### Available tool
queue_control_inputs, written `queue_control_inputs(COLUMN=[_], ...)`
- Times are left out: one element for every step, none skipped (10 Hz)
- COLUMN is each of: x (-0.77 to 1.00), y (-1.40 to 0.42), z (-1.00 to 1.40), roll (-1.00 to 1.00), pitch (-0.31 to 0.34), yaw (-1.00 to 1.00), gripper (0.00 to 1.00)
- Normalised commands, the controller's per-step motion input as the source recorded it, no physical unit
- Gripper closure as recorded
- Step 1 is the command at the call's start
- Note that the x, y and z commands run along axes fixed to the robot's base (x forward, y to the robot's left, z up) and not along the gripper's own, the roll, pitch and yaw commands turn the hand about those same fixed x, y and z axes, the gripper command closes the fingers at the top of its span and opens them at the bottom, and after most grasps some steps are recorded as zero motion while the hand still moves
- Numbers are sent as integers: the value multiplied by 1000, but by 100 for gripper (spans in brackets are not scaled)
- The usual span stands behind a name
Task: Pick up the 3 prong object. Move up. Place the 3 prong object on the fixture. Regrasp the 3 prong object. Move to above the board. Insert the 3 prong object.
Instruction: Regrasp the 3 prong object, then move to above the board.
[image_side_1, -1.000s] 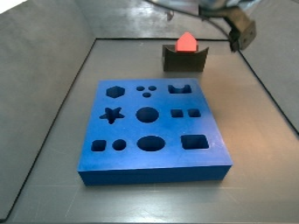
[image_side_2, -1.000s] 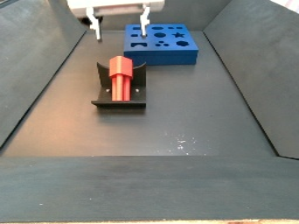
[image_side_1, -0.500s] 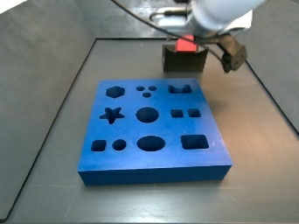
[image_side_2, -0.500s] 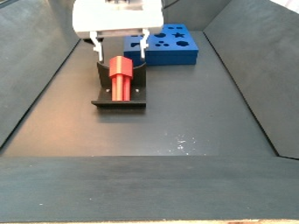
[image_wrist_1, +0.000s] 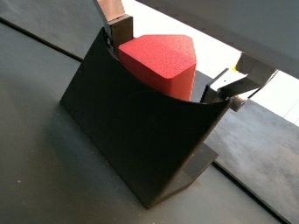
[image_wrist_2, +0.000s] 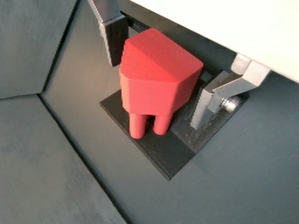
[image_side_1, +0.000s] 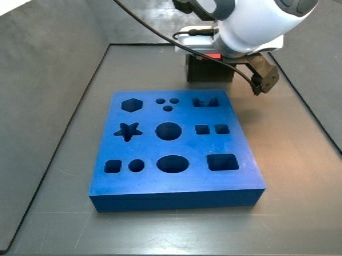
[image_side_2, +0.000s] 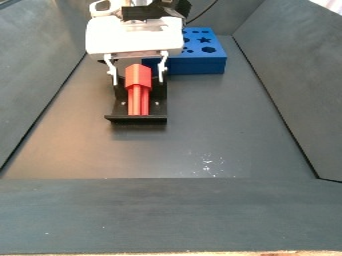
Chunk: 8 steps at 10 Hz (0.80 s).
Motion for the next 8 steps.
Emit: queue_control_inputs(x=[14, 14, 14, 0, -146, -146, -149, -144], y=[-3, -3, -3, 0, 179, 176, 166, 156], z=[-177, -177, -177, 0, 1000, 1000, 1000, 1000], roll=[59, 59, 59, 0, 125, 112, 61, 15], pitch=[15, 15, 15, 0, -37, -44, -65, -73], yaw=[17, 18, 21, 0, 22, 17, -1, -22], gripper=[0, 0, 0, 100, 100, 100, 100, 100])
